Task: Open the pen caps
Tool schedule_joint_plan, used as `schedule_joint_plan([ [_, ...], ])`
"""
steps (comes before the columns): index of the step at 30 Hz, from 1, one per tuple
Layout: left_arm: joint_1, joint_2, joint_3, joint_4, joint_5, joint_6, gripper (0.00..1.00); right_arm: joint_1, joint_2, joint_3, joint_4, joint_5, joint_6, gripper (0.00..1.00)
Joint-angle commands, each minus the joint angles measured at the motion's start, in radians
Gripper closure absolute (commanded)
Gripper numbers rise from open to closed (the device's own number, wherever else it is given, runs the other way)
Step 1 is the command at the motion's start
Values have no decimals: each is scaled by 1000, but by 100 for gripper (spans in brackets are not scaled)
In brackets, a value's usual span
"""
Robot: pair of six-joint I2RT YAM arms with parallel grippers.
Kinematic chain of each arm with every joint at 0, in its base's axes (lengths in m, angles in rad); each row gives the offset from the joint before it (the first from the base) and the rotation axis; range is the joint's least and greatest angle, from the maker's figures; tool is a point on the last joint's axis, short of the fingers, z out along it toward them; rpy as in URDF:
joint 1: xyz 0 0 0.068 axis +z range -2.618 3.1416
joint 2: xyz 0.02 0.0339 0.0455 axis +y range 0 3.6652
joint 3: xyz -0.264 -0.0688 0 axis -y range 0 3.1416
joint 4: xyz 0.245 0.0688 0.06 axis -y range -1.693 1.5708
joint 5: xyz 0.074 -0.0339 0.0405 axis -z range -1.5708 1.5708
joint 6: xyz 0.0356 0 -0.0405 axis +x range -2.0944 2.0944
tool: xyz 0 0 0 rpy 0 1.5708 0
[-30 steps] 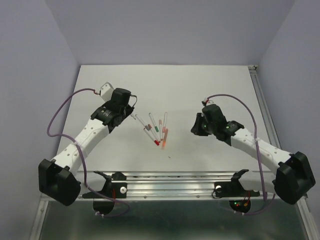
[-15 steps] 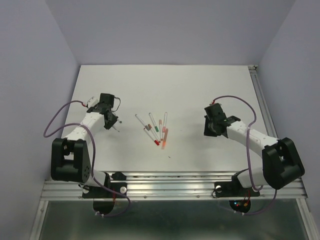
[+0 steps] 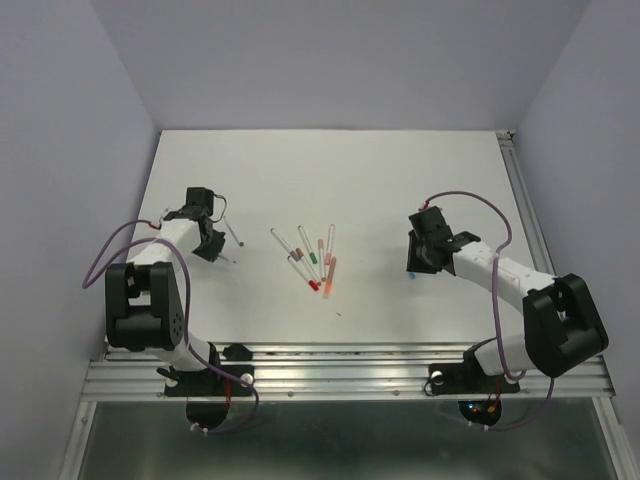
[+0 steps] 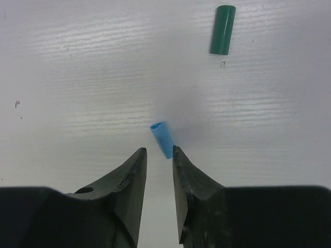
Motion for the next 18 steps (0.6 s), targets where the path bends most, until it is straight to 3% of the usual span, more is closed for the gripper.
schedule_joint_plan([
  [1, 23, 18, 73, -100, -1, -169, 100, -4, -38, 2, 11, 2, -6, 67],
  [12, 91, 84, 105, -200, 123, -568, 98, -4, -124, -7, 14, -18, -6, 59],
  [16, 141, 115, 139, -149, 202, -530, 96, -4, -141, 0, 8, -24, -16, 54],
  [18, 144, 144, 221, -198, 145, -510, 87, -4, -146, -4, 12, -24, -17, 54],
])
